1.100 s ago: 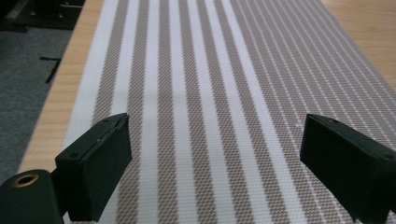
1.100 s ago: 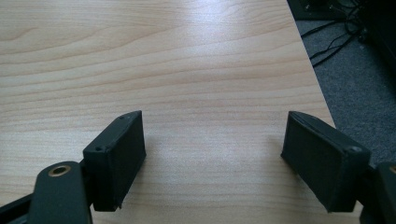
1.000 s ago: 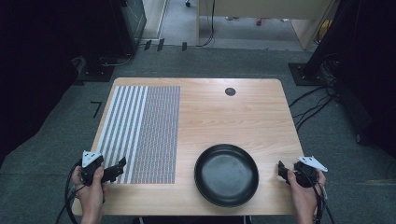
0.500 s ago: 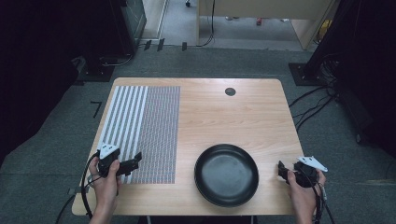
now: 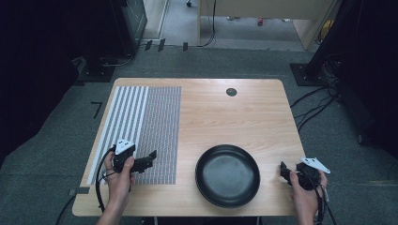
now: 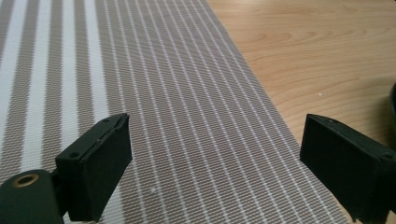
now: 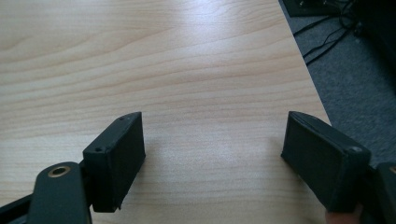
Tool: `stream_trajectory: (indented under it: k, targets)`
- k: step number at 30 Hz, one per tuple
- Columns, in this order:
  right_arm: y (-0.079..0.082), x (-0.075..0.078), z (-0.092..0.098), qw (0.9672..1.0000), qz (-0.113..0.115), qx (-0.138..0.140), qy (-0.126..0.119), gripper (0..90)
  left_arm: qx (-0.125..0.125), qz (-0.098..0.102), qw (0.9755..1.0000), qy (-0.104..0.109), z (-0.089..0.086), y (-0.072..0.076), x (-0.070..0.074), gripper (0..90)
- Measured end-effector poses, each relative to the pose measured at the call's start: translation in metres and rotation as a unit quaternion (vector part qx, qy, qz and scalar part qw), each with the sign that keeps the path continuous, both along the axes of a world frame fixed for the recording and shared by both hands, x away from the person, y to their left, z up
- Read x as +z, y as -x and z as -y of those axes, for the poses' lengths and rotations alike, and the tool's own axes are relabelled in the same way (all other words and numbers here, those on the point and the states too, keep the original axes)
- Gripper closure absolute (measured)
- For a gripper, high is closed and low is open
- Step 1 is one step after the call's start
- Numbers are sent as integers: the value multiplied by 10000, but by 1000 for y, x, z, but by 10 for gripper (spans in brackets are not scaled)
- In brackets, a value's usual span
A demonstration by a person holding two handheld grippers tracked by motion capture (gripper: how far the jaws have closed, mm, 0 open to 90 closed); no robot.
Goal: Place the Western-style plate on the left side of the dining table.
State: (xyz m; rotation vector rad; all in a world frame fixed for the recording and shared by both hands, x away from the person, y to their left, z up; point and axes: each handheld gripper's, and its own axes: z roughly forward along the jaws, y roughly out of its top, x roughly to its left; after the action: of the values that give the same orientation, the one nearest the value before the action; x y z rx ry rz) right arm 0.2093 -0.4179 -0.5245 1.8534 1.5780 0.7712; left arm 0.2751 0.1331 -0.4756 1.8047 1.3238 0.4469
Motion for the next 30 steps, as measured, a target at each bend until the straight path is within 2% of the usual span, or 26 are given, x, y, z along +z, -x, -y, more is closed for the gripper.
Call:
stream_trajectory:
  k: [3,9,12,18,21,24,28,30]
  targets:
    - [4,5,-1,9994,144,-13,-308,198,-111,3,9999,4,8,0,1,89]
    - [11,24,-12,9977,435,252,-454,187,-336,-27,9994,75,24,0,3,89]
    - [16,32,-17,9958,550,369,-637,185,-429,-40,9990,136,31,2,4,89]
    - [22,42,-26,9935,660,428,-822,194,-653,-27,9977,191,47,7,7,89]
    - [23,45,-34,9937,634,382,-844,219,-756,-53,9969,230,52,9,8,89]
    - [23,48,-41,9932,675,454,-833,258,-875,-93,9957,275,58,11,8,89]
    - [25,50,-51,9938,636,615,-672,380,-1026,-133,9943,268,67,14,8,89]
    - [25,51,-53,9922,656,691,-799,431,-1084,-158,9937,253,71,16,7,89]
